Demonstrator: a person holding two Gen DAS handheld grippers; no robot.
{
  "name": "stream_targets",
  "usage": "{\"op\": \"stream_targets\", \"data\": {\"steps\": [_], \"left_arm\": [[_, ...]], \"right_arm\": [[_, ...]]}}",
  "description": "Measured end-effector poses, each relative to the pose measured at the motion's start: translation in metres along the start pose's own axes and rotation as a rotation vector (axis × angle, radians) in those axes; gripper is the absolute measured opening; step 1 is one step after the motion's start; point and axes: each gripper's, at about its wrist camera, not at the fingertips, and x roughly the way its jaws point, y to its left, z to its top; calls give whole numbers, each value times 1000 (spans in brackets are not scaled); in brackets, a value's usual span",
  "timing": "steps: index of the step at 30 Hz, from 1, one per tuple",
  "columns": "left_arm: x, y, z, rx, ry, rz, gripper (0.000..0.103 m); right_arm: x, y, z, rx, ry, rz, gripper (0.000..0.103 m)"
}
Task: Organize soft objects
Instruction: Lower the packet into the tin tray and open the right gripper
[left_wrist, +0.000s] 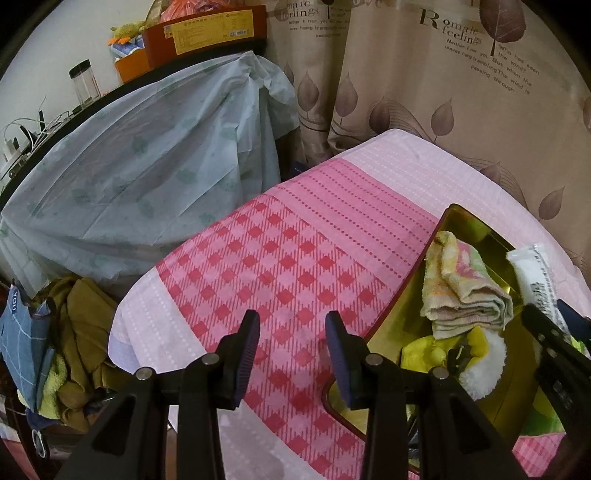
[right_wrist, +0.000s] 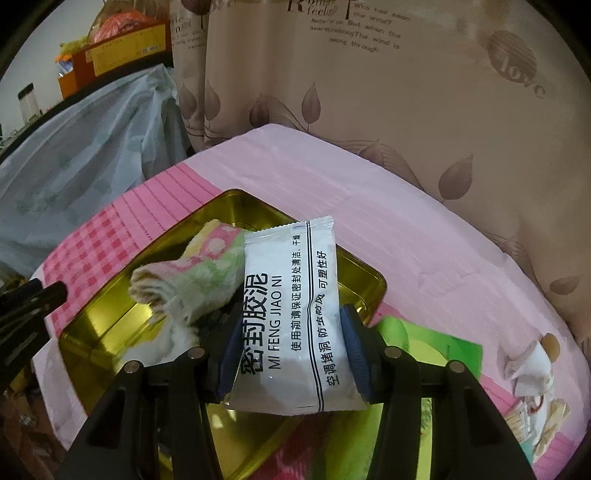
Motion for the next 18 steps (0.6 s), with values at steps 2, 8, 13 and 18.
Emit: {"op": "stream_targets", "data": {"steps": [2,8,13,18], "left_arm": [[0,0,0,1,1,0,37],[0,-1,0,4,4,-3,37],[1,-2,-1,5,10,-7,37],[0,-3,-1,11,4,-7,37]], "right_arm": [[7,1,2,-1,10,-4,47],[23,9,6,0,34,-1,48],[26,9,5,5,42,17,50],[20,8,4,13,25,31,54]]}}
